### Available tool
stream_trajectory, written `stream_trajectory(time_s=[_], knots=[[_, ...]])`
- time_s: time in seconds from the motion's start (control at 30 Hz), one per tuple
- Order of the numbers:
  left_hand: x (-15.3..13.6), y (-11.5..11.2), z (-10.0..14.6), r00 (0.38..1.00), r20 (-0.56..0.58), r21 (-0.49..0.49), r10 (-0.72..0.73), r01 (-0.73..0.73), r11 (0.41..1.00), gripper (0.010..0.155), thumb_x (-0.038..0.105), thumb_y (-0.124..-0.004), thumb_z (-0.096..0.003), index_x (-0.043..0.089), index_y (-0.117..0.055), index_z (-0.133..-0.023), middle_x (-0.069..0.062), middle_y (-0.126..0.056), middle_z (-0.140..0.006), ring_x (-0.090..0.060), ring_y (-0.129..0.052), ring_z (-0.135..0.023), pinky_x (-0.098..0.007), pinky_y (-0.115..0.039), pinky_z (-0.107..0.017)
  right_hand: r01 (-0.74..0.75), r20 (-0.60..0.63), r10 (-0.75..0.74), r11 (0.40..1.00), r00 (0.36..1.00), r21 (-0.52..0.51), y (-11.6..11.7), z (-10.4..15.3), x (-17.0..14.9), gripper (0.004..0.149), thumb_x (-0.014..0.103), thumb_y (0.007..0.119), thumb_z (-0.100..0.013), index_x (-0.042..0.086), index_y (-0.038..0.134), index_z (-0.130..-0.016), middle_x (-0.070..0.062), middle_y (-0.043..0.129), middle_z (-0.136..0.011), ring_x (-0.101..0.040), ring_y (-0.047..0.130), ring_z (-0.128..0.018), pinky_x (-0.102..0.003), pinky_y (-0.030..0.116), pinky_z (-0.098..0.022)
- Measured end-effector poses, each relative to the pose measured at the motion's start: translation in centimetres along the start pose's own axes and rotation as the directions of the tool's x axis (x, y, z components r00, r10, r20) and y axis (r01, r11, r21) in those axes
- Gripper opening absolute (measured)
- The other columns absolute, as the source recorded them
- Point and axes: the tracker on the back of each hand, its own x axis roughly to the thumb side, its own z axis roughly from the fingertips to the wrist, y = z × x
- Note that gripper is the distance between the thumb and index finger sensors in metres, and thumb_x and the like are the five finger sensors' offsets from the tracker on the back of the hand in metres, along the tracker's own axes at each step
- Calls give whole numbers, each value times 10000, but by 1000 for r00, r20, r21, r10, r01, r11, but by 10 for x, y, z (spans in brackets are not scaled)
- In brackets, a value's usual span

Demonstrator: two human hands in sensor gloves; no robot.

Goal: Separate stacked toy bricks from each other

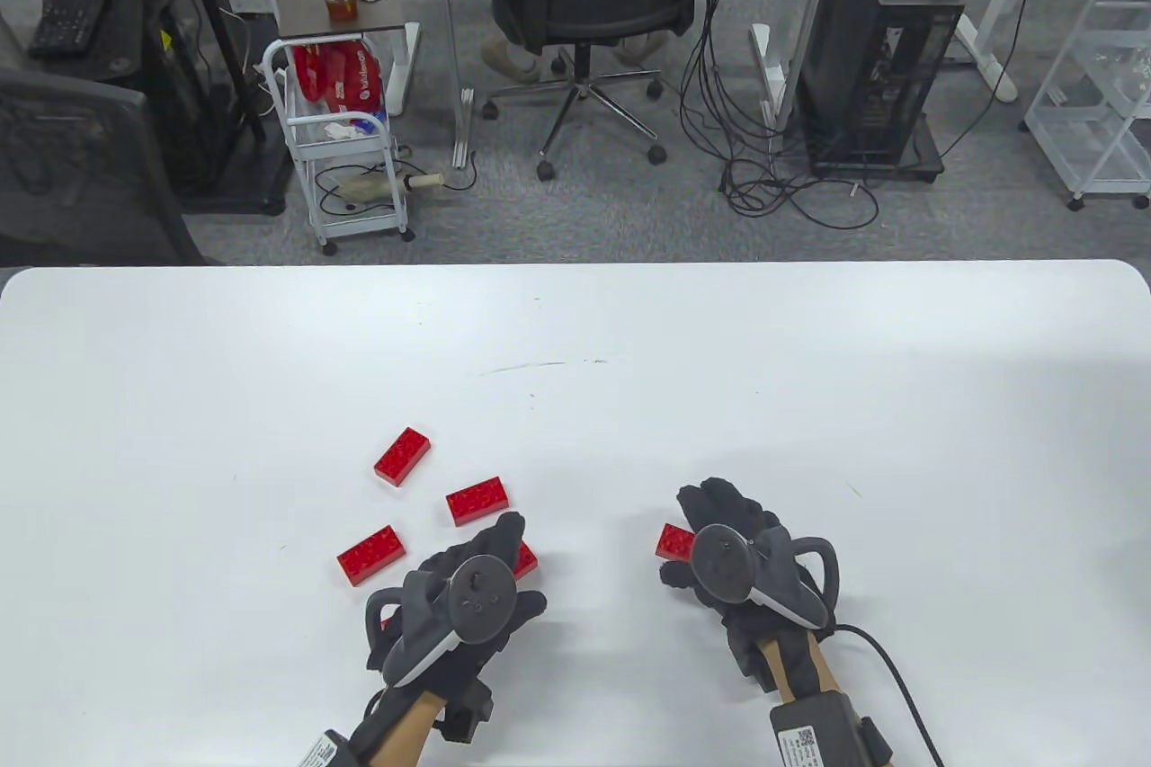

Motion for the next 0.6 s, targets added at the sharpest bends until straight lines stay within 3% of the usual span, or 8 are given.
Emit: stream_trajectory(time_s=[0.17,0.37,0.6], knots=[[0,5,3,1000,-23,68,-5,6,998,903,608,-812,-389,273,-491,-1163,21,-743,-1125,-260,-853,-1001,-491,-697,-764,159,88,-150,980,985,-115,-15,17,4,909,643,662,-470,112,404,-1162,-226,511,-1180,-495,744,-1011,-657,689,-660],[-1,10,6,1000,-11,119,28,-26,993,922,610,-804,-394,260,-450,-1171,-5,-671,-1167,-288,-785,-1050,-515,-660,-782,228,160,-208,966,965,-120,-20,28,12,891,669,604,-497,148,355,-1176,-227,469,-1202,-516,716,-1027,-664,688,-660],[0,8,6,1000,-13,105,-4,6,994,923,615,-800,-394,261,-451,-1172,-8,-663,-1173,-296,-778,-1055,-520,-653,-784,265,157,-246,958,957,-111,-12,27,8,840,671,588,-509,176,413,-1164,-184,564,-1170,-468,766,-993,-667,700,-642]])
